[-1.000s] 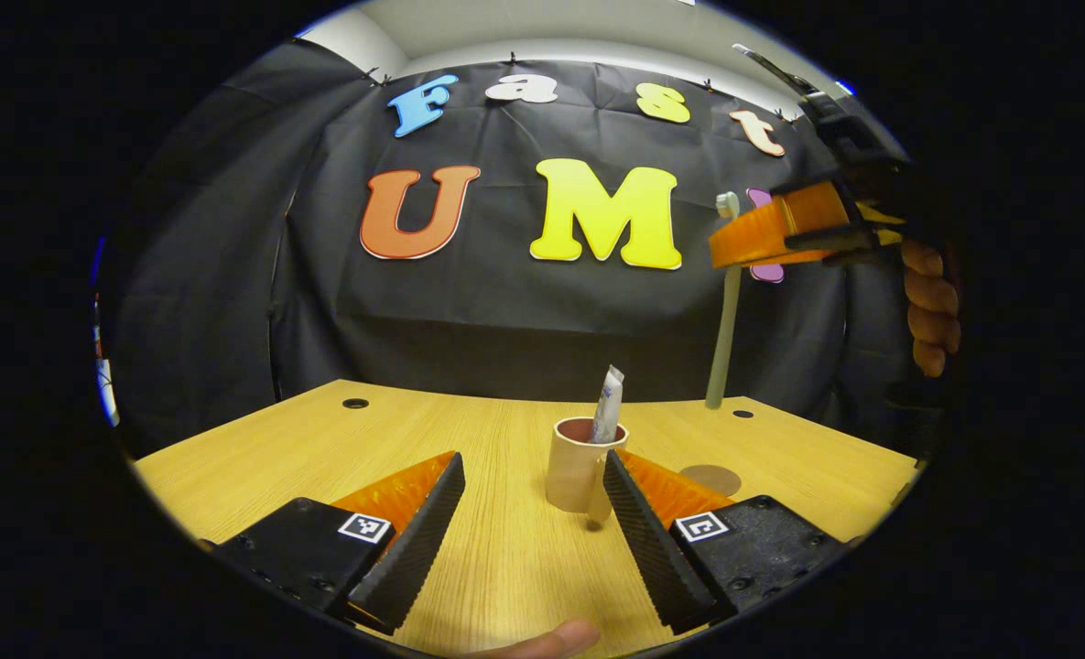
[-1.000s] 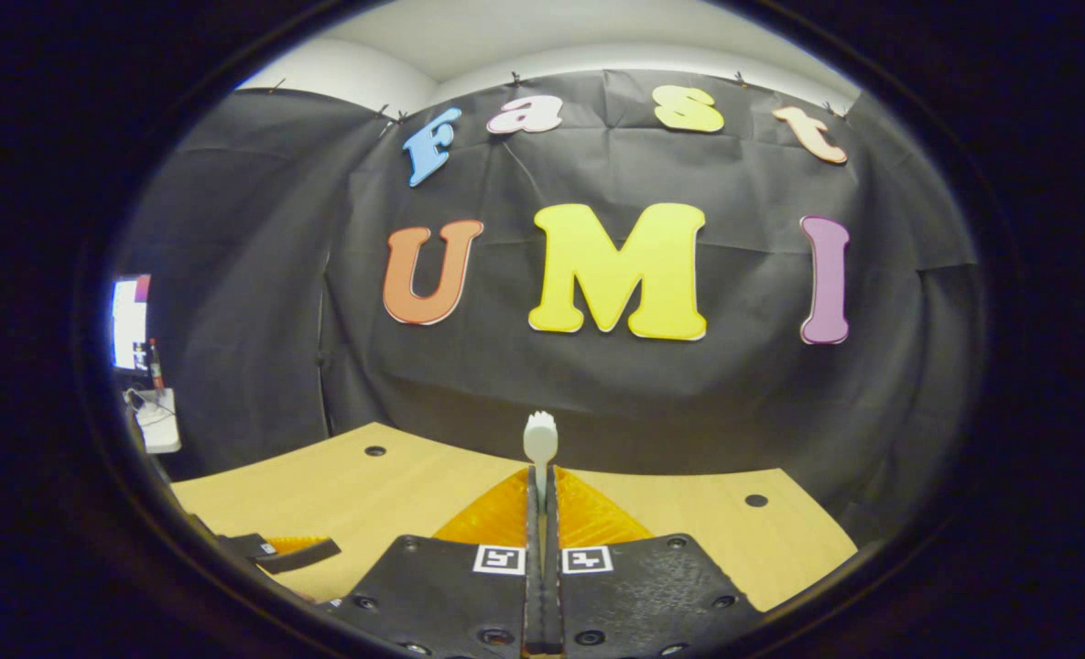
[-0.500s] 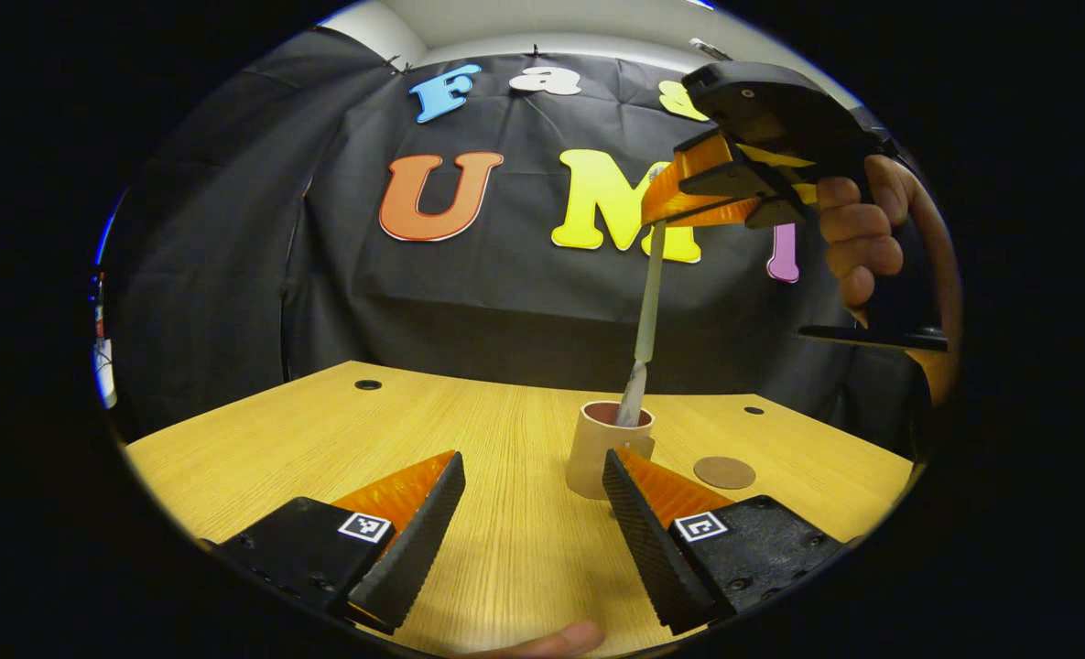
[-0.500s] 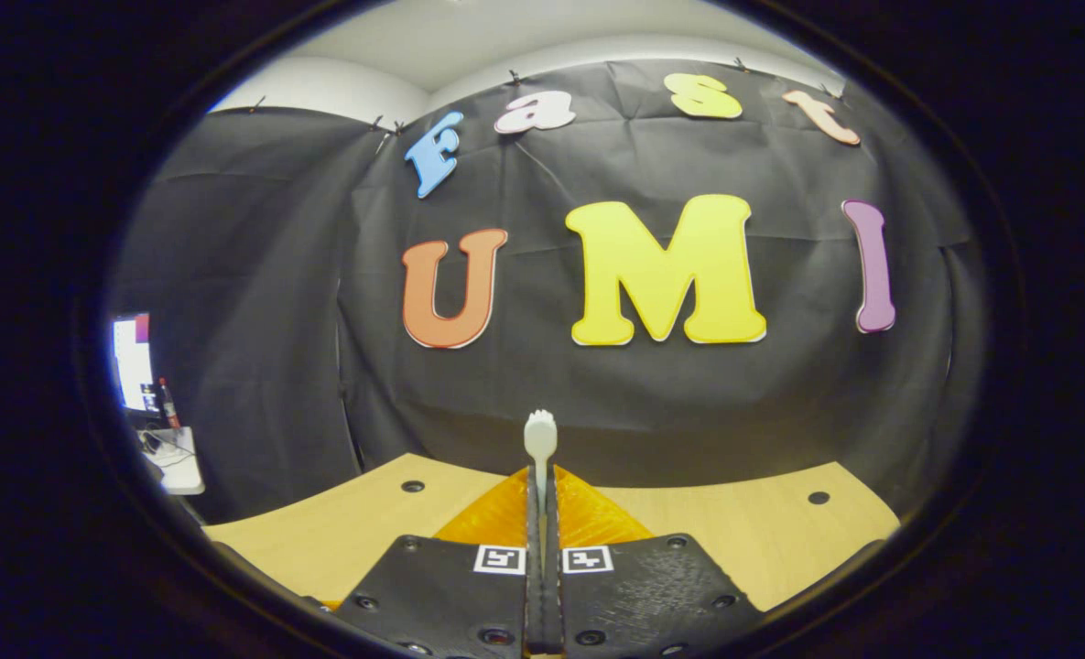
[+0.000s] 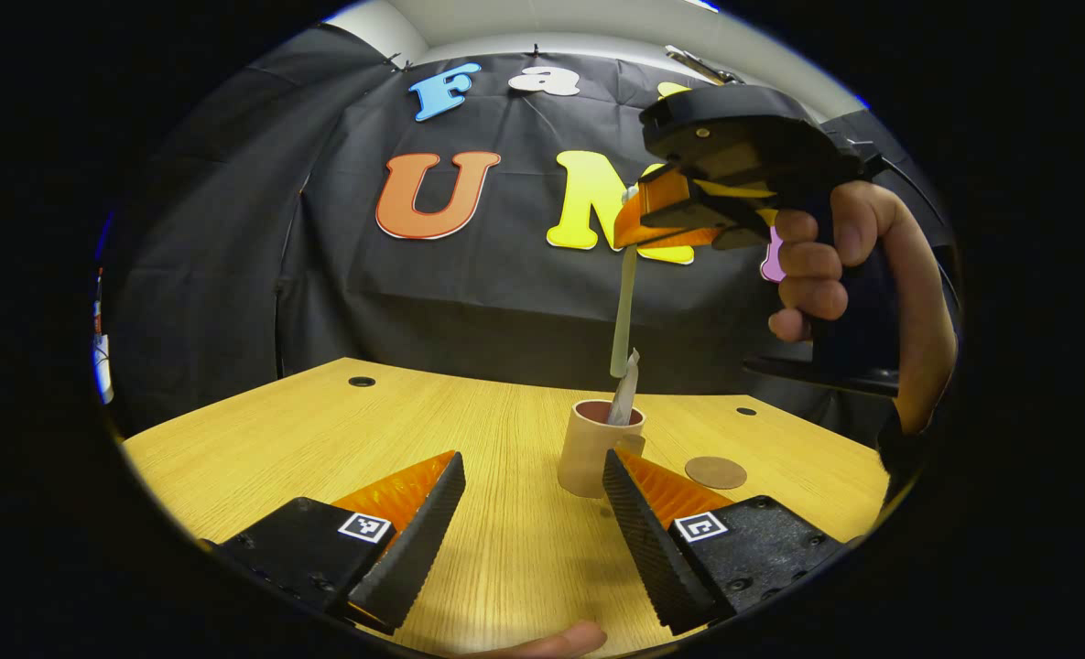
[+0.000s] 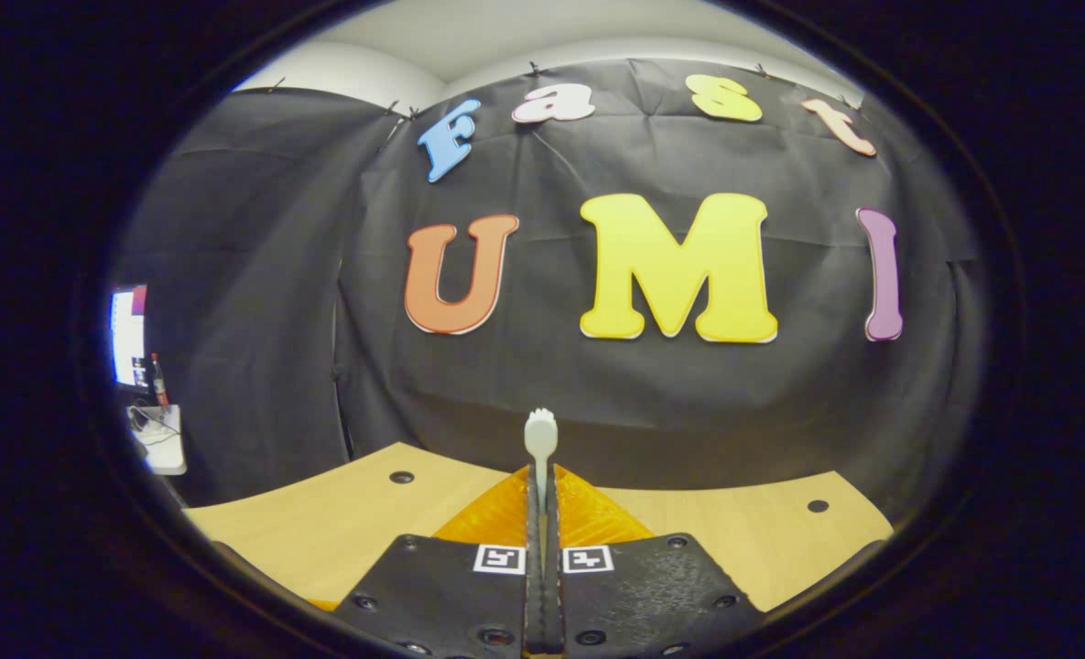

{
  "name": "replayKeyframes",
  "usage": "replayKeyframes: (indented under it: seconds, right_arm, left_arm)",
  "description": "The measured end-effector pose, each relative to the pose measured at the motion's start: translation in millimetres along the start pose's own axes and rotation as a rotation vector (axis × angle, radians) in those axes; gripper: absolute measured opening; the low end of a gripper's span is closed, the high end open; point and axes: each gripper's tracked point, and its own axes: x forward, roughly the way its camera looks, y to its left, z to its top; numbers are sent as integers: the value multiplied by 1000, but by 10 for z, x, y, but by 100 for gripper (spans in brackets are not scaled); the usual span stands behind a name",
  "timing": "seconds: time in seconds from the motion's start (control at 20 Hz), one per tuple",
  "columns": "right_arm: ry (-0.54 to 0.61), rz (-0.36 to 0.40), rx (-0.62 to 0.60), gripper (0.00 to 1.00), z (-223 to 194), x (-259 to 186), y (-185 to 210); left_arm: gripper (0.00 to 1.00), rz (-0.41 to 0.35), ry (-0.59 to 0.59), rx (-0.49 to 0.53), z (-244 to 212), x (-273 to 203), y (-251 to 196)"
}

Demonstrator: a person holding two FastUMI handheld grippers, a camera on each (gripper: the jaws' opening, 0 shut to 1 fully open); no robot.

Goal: Put the toothbrush and toothpaste on the desktop into the cup, then pick up the cup and place it on the coaster on the desktop.

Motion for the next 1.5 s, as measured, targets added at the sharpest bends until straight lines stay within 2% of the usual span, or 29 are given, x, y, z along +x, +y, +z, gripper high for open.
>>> replayKeyframes:
  seconds: [0.45, 0.6, 0.7, 0.75, 0.85, 0.9, 0.95, 1.0, 1.15, 1.35, 1.5]
  right_arm:
    - [108, -19, 8, 1, -532, 217, -244]
    - [140, 3, 23, 2, -597, 201, -240]
    - [142, 1, 11, 14, -628, 176, -274]
    - [136, -16, -3, 42, -624, 162, -309]
    - [122, -47, -16, 65, -609, 151, -385]
    - [124, -52, -20, 68, -618, 142, -405]
    - [120, -58, -23, 82, -611, 113, -416]
    - [116, -54, -21, 87, -595, 87, -420]
    - [106, -86, -6, 95, -560, -16, -532]
    - [78, -86, -8, 95, -427, -265, -679]
    - [37, -91, -27, 95, -301, -568, -835]
  left_arm:
    - [96, -8, 15, -8, -56, 21, -14]
    - [96, -13, 21, -13, -79, 28, -43]
    - [96, -19, 30, -15, -106, 26, -73]
    - [96, -21, 32, -11, -117, 27, -87]
    - [96, -23, 40, -2, -142, 31, -106]
    - [96, -26, 49, -4, -166, 23, -117]
    - [96, -30, 53, -8, -175, 24, -130]
    - [96, -32, 55, -9, -183, 25, -144]
    - [96, -30, 57, 7, -151, 8, -180]
    - [96, -30, 30, 80, 31, 50, -268]
    - [96, -45, 16, 86, 179, 126, -388]
